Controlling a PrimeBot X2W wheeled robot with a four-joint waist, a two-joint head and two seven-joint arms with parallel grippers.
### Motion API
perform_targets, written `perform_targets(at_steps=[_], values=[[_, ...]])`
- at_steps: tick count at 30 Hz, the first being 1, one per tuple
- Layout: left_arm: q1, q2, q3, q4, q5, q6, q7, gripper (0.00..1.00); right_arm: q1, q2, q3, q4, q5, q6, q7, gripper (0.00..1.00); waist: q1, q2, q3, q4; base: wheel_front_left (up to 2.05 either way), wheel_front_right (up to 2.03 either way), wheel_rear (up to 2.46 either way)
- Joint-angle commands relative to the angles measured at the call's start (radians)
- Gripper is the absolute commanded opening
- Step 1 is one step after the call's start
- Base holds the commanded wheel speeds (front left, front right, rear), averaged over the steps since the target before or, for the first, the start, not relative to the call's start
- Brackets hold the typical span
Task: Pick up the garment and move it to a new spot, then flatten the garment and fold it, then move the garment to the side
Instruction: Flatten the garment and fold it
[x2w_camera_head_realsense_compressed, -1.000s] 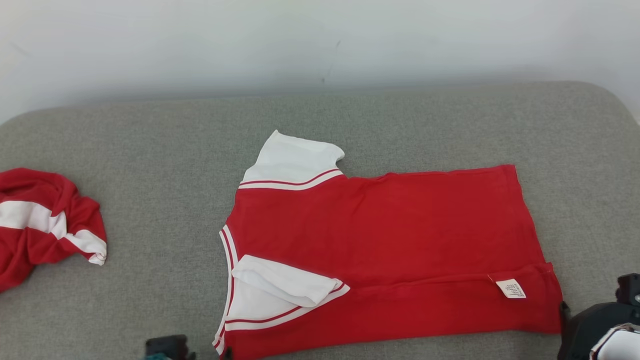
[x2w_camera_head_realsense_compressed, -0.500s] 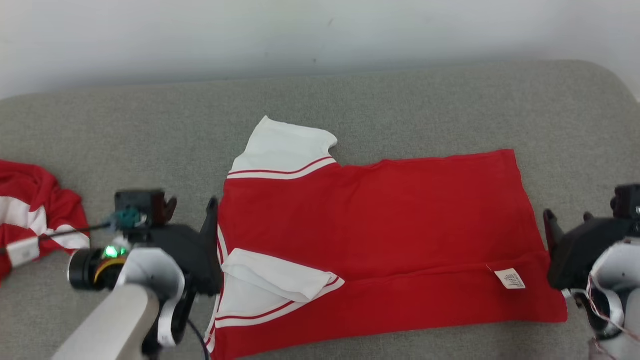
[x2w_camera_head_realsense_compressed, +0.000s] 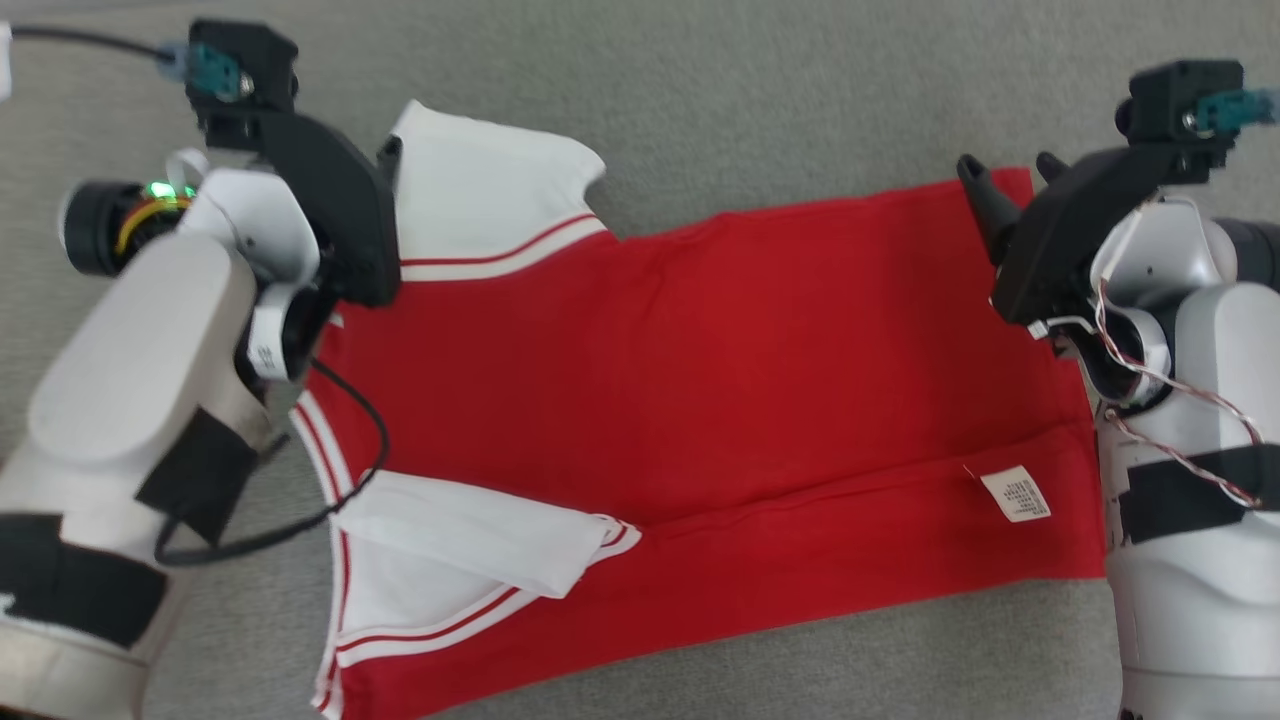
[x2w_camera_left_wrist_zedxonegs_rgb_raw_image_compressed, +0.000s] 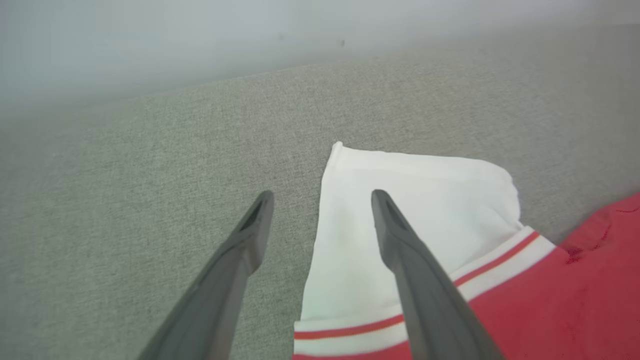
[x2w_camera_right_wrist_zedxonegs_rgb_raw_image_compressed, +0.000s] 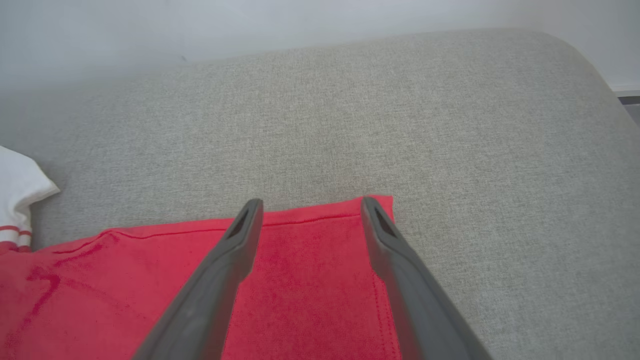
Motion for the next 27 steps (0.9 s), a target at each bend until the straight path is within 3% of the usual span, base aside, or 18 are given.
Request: perform_targets(at_steps=[1, 10, 19, 23, 25, 26, 27], values=[[-0.040, 0.001, -0.003, 0.035, 0.012, -0.011, 0.017, 1.00, -0.034, -0.003, 0.021, 0.017, -0.002, -0.002, 0.002, 1.00, -0.0004, -0.0002, 0.101, -0.082, 0.00, 0.00, 0.00], [-0.182, -0.001, -0.001, 0.190, 0.006, -0.012, 0.098, 1.00, -0.127, -0.033, 0.108, 0.087, 0.025, -0.002, -0.027, 1.00, -0.0004, -0.0002, 0.140, -0.112, 0.00, 0.00, 0.00], [-0.234, 0.013, -0.023, 0.253, 0.024, 0.021, 0.172, 1.00, -0.119, -0.053, 0.141, 0.111, 0.042, -0.002, -0.051, 1.00, -0.0004, -0.0002, 0.142, -0.118, 0.00, 0.00, 0.00], [-0.234, 0.021, -0.034, 0.264, 0.014, 0.005, 0.219, 1.00, -0.125, -0.060, 0.140, 0.117, 0.048, -0.002, -0.060, 1.00, -0.0004, -0.0002, 0.153, -0.119, 0.00, 0.00, 0.00], [-0.223, 0.013, -0.038, 0.268, 0.001, 0.007, 0.253, 0.84, -0.130, -0.059, 0.142, 0.119, 0.048, -0.002, -0.066, 1.00, -0.0004, -0.0002, 0.155, -0.122, 0.00, 0.00, 0.00], [-0.217, 0.012, -0.045, 0.269, 0.002, 0.006, 0.273, 0.84, -0.133, -0.058, 0.144, 0.120, 0.047, -0.002, -0.064, 1.00, -0.0004, -0.0002, 0.155, -0.124, 0.00, 0.00, 0.00], [-0.211, 0.012, -0.049, 0.270, -0.004, 0.006, 0.295, 0.49, -0.137, -0.056, 0.147, 0.122, 0.047, -0.002, -0.062, 1.00, -0.0004, -0.0002, 0.157, -0.127, 0.00, 0.00, 0.00]])
